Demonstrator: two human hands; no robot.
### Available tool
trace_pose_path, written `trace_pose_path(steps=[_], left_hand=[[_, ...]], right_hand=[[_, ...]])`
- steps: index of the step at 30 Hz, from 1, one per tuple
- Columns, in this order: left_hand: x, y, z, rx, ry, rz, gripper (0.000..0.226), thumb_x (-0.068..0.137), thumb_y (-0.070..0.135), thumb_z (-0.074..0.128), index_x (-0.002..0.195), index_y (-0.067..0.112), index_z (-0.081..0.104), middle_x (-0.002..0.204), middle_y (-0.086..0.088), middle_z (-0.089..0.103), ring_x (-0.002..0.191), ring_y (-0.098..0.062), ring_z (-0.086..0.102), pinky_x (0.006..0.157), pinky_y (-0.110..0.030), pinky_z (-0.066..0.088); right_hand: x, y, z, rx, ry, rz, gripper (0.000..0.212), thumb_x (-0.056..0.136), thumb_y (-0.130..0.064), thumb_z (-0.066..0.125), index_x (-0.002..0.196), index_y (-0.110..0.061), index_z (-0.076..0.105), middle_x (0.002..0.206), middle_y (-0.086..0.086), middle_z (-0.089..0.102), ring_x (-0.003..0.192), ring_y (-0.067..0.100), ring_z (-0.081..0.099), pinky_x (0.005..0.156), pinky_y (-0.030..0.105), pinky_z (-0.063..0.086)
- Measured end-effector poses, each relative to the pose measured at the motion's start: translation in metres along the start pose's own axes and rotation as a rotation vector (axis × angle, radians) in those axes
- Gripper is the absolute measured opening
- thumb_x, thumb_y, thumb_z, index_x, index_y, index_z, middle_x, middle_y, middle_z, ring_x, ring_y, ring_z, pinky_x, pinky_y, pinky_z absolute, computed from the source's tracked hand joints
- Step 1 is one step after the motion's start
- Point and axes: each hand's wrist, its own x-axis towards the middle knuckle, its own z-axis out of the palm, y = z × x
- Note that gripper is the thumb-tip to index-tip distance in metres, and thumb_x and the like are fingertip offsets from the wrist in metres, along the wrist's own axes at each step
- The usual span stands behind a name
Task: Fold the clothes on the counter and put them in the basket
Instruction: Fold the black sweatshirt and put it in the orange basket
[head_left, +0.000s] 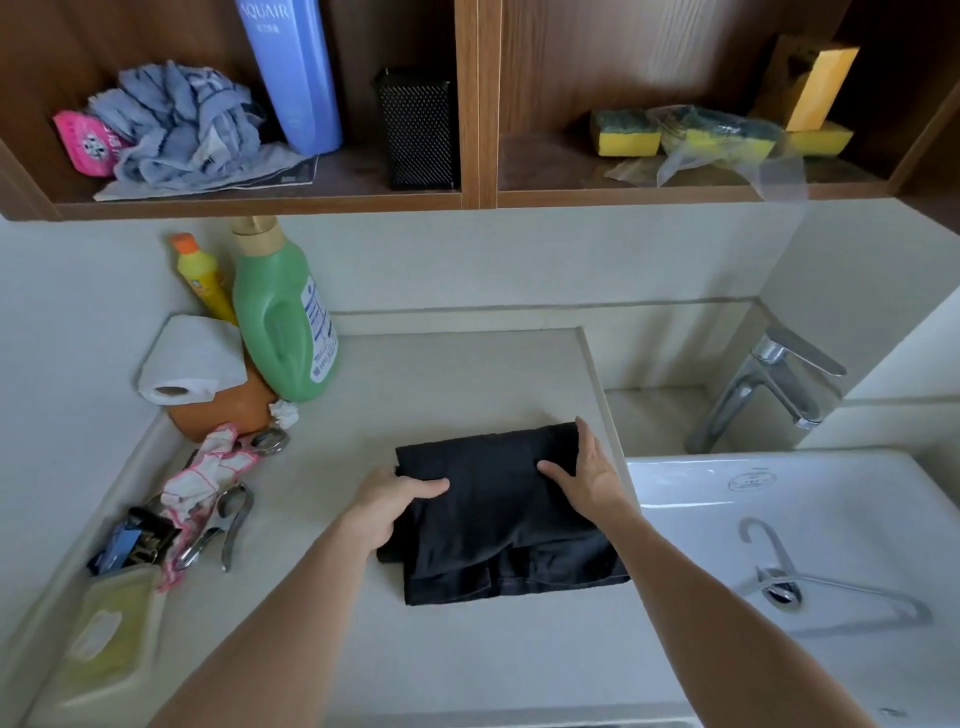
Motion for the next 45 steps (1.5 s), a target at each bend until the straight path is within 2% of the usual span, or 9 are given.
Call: trace_pose_path(steps=[9, 13, 17, 25, 28, 30, 35, 40, 45], left_hand=[[-0.050, 0.013, -0.005, 0.034, -0.124, 0.209, 0.042, 0.086, -0.007, 0.068, 0.122, 0.013, 0.058, 0.113, -0.005, 0.074, 0.104, -0.021, 0.071, 0.081, -0.032, 0.056], [-0.074, 0.025, -0.014, 0.069, -0.133, 0.277, 0.044, 0.085, -0.007, 0.069, 0.120, 0.017, 0.059, 0.111, -0.003, 0.074, 0.101, -0.019, 0.071, 0.078, -0.029, 0.056], [-0.100, 0.036, -0.022, 0.094, -0.146, 0.303, 0.042, 0.083, 0.002, 0.075, 0.120, 0.019, 0.062, 0.110, -0.002, 0.075, 0.100, -0.021, 0.072, 0.078, -0.034, 0.057], [-0.133, 0.007, -0.011, 0.034, -0.376, -0.024, 0.043, 0.080, 0.038, 0.076, 0.115, 0.014, 0.070, 0.112, -0.006, 0.075, 0.101, -0.026, 0.072, 0.096, -0.041, 0.050], [-0.142, -0.016, 0.022, 0.170, -0.494, -0.067, 0.036, 0.076, 0.045, 0.077, 0.099, 0.020, 0.065, 0.100, -0.001, 0.076, 0.081, -0.024, 0.069, 0.063, -0.030, 0.033], [-0.148, -0.030, 0.055, 0.237, -0.637, -0.061, 0.045, 0.068, 0.051, 0.083, 0.098, 0.022, 0.065, 0.107, -0.006, 0.073, 0.091, -0.027, 0.056, 0.061, -0.033, 0.016], [-0.184, -0.053, 0.152, 0.315, -0.947, -0.031, 0.041, 0.085, 0.011, 0.071, 0.124, 0.004, 0.062, 0.121, -0.018, 0.069, 0.114, -0.037, 0.065, 0.093, -0.042, 0.053], [-0.212, -0.084, 0.260, 0.540, -1.030, 0.124, 0.044, 0.077, -0.004, 0.074, 0.119, 0.006, 0.066, 0.115, -0.014, 0.072, 0.112, -0.035, 0.066, 0.097, -0.043, 0.054], [-0.232, -0.111, 0.359, 0.651, -0.992, 0.196, 0.026, 0.083, 0.006, 0.077, 0.108, 0.009, 0.069, 0.097, -0.009, 0.077, 0.096, -0.035, 0.072, 0.070, -0.032, 0.053]], right_hand=[[-0.027, 0.011, -0.029, 0.782, -0.175, 0.137, 0.096, 0.060, -0.029, 0.095, 0.141, -0.020, 0.046, 0.128, 0.010, 0.062, 0.114, 0.027, 0.064, 0.099, 0.044, 0.052], [-0.068, 0.000, -0.043, 0.975, -0.527, 0.106, 0.040, 0.090, -0.012, 0.069, 0.127, -0.003, 0.060, 0.127, 0.015, 0.066, 0.118, 0.031, 0.063, 0.094, 0.038, 0.054], [-0.104, 0.001, -0.043, 1.013, -0.627, 0.131, 0.041, 0.091, -0.003, 0.064, 0.131, -0.003, 0.057, 0.133, 0.016, 0.062, 0.122, 0.031, 0.060, 0.098, 0.042, 0.052], [-0.201, -0.010, -0.085, 1.118, -0.111, 0.163, 0.033, 0.091, -0.002, 0.060, 0.123, -0.009, 0.063, 0.117, 0.015, 0.071, 0.101, 0.028, 0.070, 0.081, 0.035, 0.059], [-0.262, 0.010, -0.110, 1.155, 0.011, 0.286, 0.029, 0.087, -0.015, 0.067, 0.116, -0.006, 0.067, 0.114, 0.018, 0.071, 0.097, 0.029, 0.071, 0.082, 0.037, 0.058], [-0.316, 0.035, -0.123, 1.152, 0.091, 0.390, 0.026, 0.086, -0.022, 0.069, 0.108, -0.008, 0.069, 0.109, 0.015, 0.073, 0.091, 0.027, 0.073, 0.081, 0.037, 0.058], [-0.428, 0.096, -0.147, 1.151, 0.263, 0.554, 0.040, 0.080, -0.007, 0.070, 0.120, -0.007, 0.063, 0.101, 0.012, 0.075, 0.084, 0.025, 0.074, 0.068, 0.036, 0.060], [-0.509, 0.157, -0.186, 1.112, 0.517, 0.581, 0.029, 0.087, 0.004, 0.064, 0.111, -0.012, 0.065, 0.089, 0.007, 0.077, 0.073, 0.020, 0.074, 0.059, 0.030, 0.059], [-0.550, 0.230, -0.216, 1.138, 0.631, 0.546, 0.027, 0.086, 0.002, 0.067, 0.108, -0.014, 0.068, 0.103, 0.009, 0.075, 0.086, 0.022, 0.073, 0.069, 0.033, 0.060]])
